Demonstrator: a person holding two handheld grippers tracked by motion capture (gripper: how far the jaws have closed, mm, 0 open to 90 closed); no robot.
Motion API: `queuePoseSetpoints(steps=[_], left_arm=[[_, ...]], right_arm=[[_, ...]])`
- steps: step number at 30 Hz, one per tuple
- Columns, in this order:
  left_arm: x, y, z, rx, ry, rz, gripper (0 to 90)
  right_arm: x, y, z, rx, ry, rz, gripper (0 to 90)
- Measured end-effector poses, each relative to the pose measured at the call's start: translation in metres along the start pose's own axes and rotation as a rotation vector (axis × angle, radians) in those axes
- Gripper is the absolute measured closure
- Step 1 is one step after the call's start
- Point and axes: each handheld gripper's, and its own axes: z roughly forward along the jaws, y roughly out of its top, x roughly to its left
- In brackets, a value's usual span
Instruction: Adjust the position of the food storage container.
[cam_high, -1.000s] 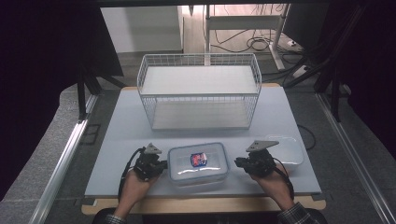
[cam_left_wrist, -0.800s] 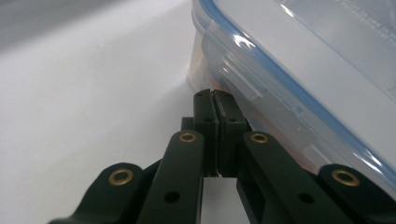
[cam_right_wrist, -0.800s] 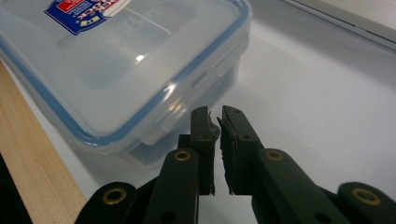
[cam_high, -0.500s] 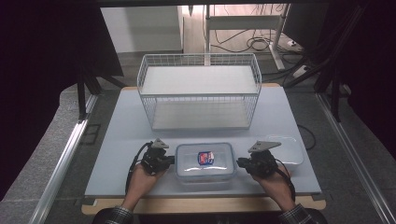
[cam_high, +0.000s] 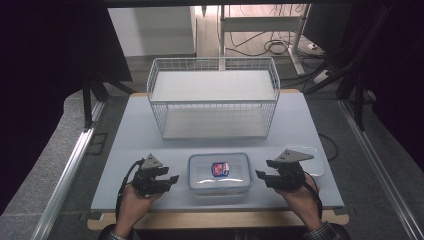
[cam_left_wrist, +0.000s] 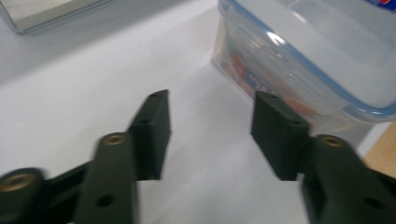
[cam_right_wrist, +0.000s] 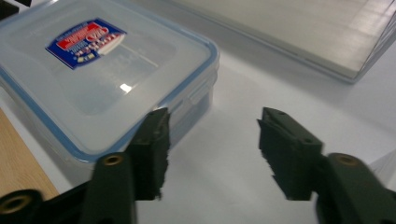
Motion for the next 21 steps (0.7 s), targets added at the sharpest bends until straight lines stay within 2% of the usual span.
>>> queuePoseSetpoints(steps=[5, 10, 13, 16, 21], left_arm=[[-0.007, -0.006, -0.007, -0.036, -0.004, 0.032, 25.1], [-0.011, -0.014, -0.014, -0.047, -0.017, 0.039, 14.7], [-0.011, -0.021, -0.014, -0.062, -0.006, 0.048, 7.9], [-0.011, -0.028, -0.012, -0.057, 0.021, 0.064, 4.6], [-0.011, -0.032, -0.013, -0.071, 0.022, 0.073, 4.1]], right_arm=[[0.002, -0.001, -0.004, -0.034, 0.008, 0.0, 28.2], [0.005, -0.004, -0.007, -0.067, 0.04, 0.002, 18.8], [0.007, -0.006, -0.007, -0.074, 0.055, 0.0, 13.6], [0.009, -0.01, -0.005, -0.065, 0.067, -0.005, 10.5], [0.009, -0.014, -0.002, -0.043, 0.088, -0.013, 8.8]])
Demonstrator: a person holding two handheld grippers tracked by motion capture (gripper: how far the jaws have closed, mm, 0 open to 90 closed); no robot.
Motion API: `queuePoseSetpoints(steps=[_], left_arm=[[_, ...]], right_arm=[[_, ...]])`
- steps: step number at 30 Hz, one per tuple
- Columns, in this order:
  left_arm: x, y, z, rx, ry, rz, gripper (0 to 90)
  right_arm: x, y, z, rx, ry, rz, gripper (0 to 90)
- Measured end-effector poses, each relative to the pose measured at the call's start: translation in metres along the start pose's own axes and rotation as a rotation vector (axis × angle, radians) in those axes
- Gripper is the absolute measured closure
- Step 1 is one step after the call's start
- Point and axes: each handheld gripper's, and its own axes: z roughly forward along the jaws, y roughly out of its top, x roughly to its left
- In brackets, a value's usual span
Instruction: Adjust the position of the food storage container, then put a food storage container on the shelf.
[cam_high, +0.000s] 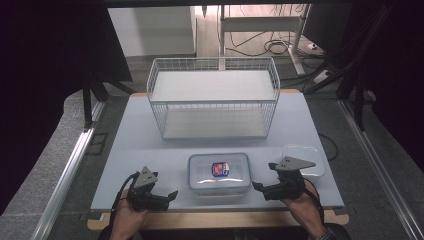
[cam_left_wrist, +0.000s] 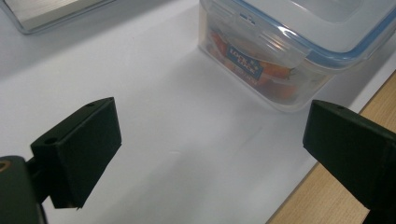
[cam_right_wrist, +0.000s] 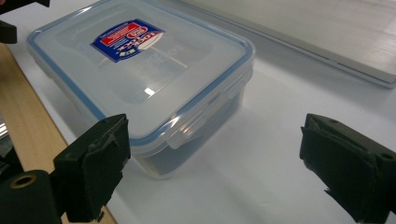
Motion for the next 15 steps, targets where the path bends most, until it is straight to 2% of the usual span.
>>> queuePoseSetpoints(steps=[6, 11, 15], left_arm=[[0.0022, -0.0029, 0.0006, -0.022, 0.004, 0.01, 4.3], [0.0048, -0.0027, 0.0027, -0.025, -0.009, -0.009, 4.4], [0.0039, -0.0005, 0.0064, -0.028, -0.024, 0.014, 3.7]], right_arm=[[-0.0021, -0.0038, 0.0041, 0.027, 0.0, -0.004, 7.6], [-0.0018, -0.0027, 0.0042, 0.021, 0.004, -0.015, 6.9], [-0.0047, 0.0002, 0.005, 0.033, -0.002, -0.003, 6.9]])
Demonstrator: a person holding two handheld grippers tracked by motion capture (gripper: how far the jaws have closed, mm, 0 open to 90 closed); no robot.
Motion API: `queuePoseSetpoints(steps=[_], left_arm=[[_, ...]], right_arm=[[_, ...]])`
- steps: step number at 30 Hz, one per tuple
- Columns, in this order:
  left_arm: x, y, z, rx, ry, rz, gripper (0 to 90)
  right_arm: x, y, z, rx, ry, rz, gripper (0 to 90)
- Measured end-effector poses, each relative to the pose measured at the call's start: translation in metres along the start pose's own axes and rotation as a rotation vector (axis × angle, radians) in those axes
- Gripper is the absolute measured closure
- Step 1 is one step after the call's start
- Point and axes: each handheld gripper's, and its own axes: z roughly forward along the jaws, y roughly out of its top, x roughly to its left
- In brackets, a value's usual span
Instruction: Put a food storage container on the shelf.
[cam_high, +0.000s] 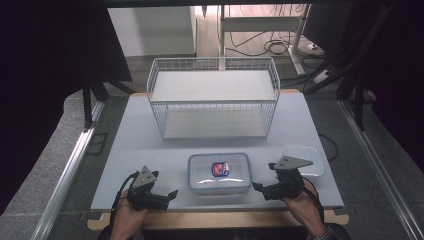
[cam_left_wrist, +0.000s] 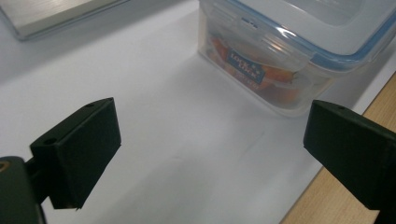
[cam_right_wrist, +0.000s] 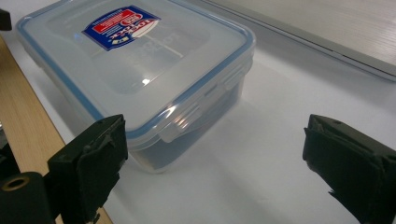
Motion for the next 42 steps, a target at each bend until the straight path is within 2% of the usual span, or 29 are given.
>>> queuePoseSetpoints(steps=[5, 9, 11, 12, 15, 18, 21, 24, 29, 31, 33, 36, 38, 40, 42], left_arm=[[-0.001, 0.011, 0.001, 0.014, -0.019, -0.004, 4.0], [-0.001, 0.022, 0.003, 0.032, -0.022, -0.013, 2.9], [0.001, 0.026, 0.006, 0.032, -0.044, -0.026, 2.6], [0.002, 0.029, 0.007, 0.034, -0.068, -0.034, 2.1], [0.004, 0.034, 0.011, 0.027, -0.12, -0.068, 2.4], [0.003, 0.042, 0.014, 0.036, -0.113, -0.048, 3.1], [0.004, 0.049, 0.02, 0.034, -0.142, -0.068, 3.5], [0.005, 0.053, 0.031, 0.05, -0.161, -0.074, 3.4], [0.006, 0.058, 0.05, 0.096, -0.218, -0.091, 0.2], [0.009, 0.059, 0.057, 0.105, -0.281, -0.122, 0.0], [0.011, 0.059, 0.063, 0.114, -0.345, -0.142, 0.0], [0.011, 0.056, 0.074, 0.138, -0.441, -0.182, 0.0], [0.012, 0.054, 0.075, 0.138, -0.453, -0.209, 0.0], [0.013, 0.052, 0.075, 0.159, -0.477, -0.23, 0.0], [0.013, 0.05, 0.075, 0.17, -0.492, -0.257, 0.0]], right_arm=[[-0.001, 0.007, -0.001, -0.004, -0.003, 0.005, 6.5], [0.001, 0.013, 0.001, 0.013, 0.009, 0.009, 0.0], [0.002, 0.016, 0.003, -0.001, -0.034, 0.025, 0.0], [0.002, 0.017, 0.003, -0.002, -0.033, 0.027, 0.0], [0.001, 0.022, 0.005, 0.02, -0.015, 0.029, 0.4], [-0.001, 0.027, 0.006, 0.04, 0.008, 0.046, 2.9], [-0.001, 0.031, 0.011, 0.062, 0.043, 0.059, 5.0], [-0.001, 0.034, 0.02, 0.087, 0.077, 0.064, 5.8], [-0.003, 0.035, 0.037, 0.133, 0.125, 0.083, 4.9], [-0.005, 0.034, 0.043, 0.155, 0.149, 0.097, 3.1], [-0.007, 0.032, 0.048, 0.166, 0.194, 0.141, 2.2], [-0.008, 0.032, 0.053, 0.177, 0.242, 0.172, 2.2], [-0.008, 0.032, 0.057, 0.192, 0.262, 0.196, 1.8], [-0.011, 0.03, 0.061, 0.205, 0.301, 0.234, 1.4], [-0.012, 0.029, 0.062, 0.209, 0.313, 0.258, 2.1]])
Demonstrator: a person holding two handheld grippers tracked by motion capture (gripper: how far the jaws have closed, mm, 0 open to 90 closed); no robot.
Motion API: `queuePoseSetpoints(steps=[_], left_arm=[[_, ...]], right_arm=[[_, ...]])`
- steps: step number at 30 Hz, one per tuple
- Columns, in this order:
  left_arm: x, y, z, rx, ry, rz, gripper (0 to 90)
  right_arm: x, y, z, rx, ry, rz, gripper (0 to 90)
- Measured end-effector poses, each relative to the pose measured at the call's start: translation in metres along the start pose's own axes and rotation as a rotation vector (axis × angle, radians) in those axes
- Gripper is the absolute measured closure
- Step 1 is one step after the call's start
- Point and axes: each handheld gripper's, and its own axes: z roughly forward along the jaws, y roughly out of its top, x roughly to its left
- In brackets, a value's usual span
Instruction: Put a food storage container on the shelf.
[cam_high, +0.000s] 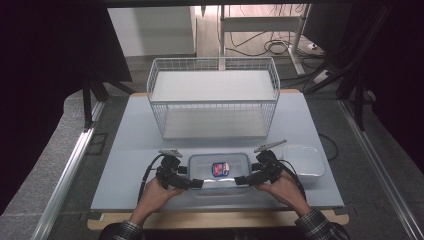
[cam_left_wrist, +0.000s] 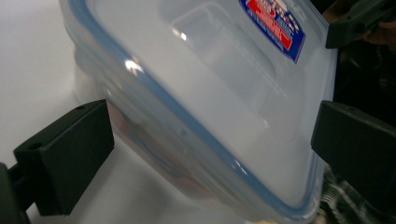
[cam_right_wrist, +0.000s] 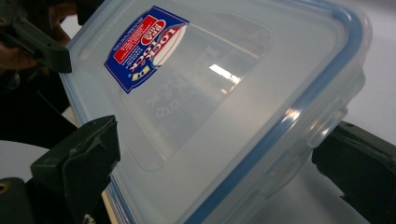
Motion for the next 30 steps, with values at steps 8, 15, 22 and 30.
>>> queuePoseSetpoints(steps=[8, 15, 22, 30], left_arm=[[-0.009, -0.012, -0.015, -0.036, 0.002, -0.028, 19.8], [-0.005, -0.018, -0.028, -0.108, -0.043, -0.069, 41.7], [-0.004, -0.019, -0.034, -0.189, -0.039, -0.107, 52.4], [-0.007, -0.016, -0.037, -0.215, 0.002, -0.089, 54.1]], right_arm=[[-0.001, -0.008, -0.013, -0.008, 0.033, 0.072, 18.8], [-0.003, -0.016, -0.028, -0.054, 0.075, 0.103, 37.4], [-0.001, -0.014, -0.035, -0.101, 0.067, 0.122, 49.2], [0.008, -0.014, -0.036, -0.149, 0.008, 0.082, 50.5]])
